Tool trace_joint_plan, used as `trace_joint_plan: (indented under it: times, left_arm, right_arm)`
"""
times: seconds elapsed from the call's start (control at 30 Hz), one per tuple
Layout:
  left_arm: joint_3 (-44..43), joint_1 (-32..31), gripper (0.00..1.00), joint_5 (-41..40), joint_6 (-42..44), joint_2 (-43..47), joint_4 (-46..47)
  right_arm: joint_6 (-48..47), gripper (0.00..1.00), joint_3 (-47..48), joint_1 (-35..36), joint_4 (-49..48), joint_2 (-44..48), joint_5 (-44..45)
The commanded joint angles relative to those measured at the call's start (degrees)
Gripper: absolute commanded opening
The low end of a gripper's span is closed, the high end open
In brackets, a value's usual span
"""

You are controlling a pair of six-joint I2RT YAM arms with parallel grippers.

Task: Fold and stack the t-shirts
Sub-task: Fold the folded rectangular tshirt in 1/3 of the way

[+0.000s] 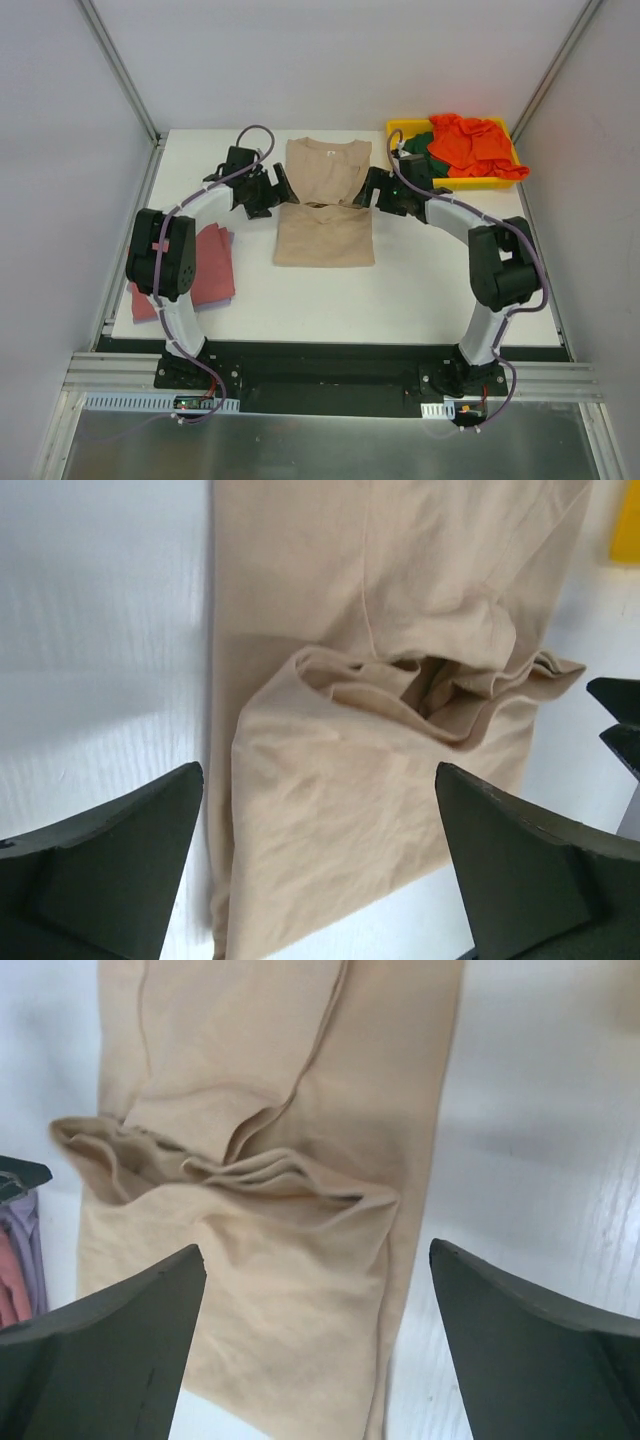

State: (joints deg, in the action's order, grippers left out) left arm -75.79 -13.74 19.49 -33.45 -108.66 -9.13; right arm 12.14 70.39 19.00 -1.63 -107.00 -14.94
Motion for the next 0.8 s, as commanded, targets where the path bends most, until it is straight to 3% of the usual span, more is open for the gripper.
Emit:
trace_joint_plan:
  times: [0.0,0.1,0.2,0.37,0.57,0.77]
  left_arm:
    - [6.24,0.55,0.99,-0.06,0.50,12.13,0.34]
    - [14.76,0.47,0.99,-1.20,-0.82,19.17,0.77]
    - [23.55,0.20,0.99,-0.50,-2.23,25.85,0.95]
    - [34.55,-0.76,0.99,-0.50,-4.43,33.15,1.13]
    - [38.00,-1.03,0.99,-2.78,-5.22,36.24,0.95]
    - [37.47,-1.03,0.99,-2.96,-4.87,34.40,0.86]
  right_arm:
    - [-4.57,0.96,-3.75,2.52,0.84,10.92,0.69]
    - [-6.86,0.96,-7.71,5.68,5.66,16.46,3.07]
    - [-6.52,0.96,-13.68,8.50,2.70,21.12,1.77]
    - [-1.60,0.96,-9.93,15.26,-2.58,14.39,-8.52]
    - [0.96,0.96,4.72,17.29,-3.39,-1.96,-10.64]
    - [-1.95,0.96,25.64,14.58,4.60,-15.32,-3.69]
